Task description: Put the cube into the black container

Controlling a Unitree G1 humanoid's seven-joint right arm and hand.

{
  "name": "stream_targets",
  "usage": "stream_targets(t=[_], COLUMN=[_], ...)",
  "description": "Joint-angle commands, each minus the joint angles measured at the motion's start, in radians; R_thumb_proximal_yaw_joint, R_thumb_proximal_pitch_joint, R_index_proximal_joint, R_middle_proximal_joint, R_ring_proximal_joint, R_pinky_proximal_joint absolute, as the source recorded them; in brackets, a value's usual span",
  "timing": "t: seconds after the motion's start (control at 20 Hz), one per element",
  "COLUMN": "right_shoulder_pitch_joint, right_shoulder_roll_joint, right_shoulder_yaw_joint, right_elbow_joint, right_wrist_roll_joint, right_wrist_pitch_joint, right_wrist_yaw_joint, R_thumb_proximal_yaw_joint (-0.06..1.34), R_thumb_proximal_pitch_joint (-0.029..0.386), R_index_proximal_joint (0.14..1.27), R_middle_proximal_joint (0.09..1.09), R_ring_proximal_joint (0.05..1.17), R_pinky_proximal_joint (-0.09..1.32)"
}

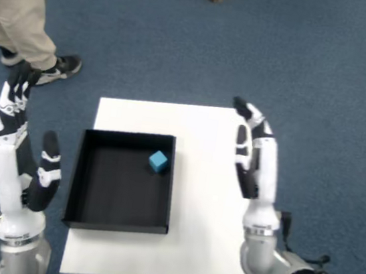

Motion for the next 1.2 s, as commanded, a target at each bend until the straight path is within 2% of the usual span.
stream_targets(t=[0.05, 0.45, 1.2], right_shoulder_pitch_joint=[-0.028, 0.036, 0.043], right_shoulder_roll_joint=[-0.022, -0.034, -0.009], right_shoulder_yaw_joint=[-0.030, -0.010, 0.027], right_elbow_joint=[0.021, 0.050, 0.136], right_wrist_roll_joint=[0.067, 0.180, 0.314], right_wrist_pitch_joint=[-0.106, -0.307, -0.303], right_wrist_yaw_joint=[0.046, 0.109, 0.177], R_thumb_proximal_yaw_joint=[-0.01, -0.02, -0.02], R_thumb_proximal_pitch_joint=[0.199, 0.182, 0.189], R_index_proximal_joint=[0.31, 0.28, 0.27], R_middle_proximal_joint=[0.30, 0.27, 0.27], R_ring_proximal_joint=[0.35, 0.33, 0.33], R_pinky_proximal_joint=[0.37, 0.33, 0.30])
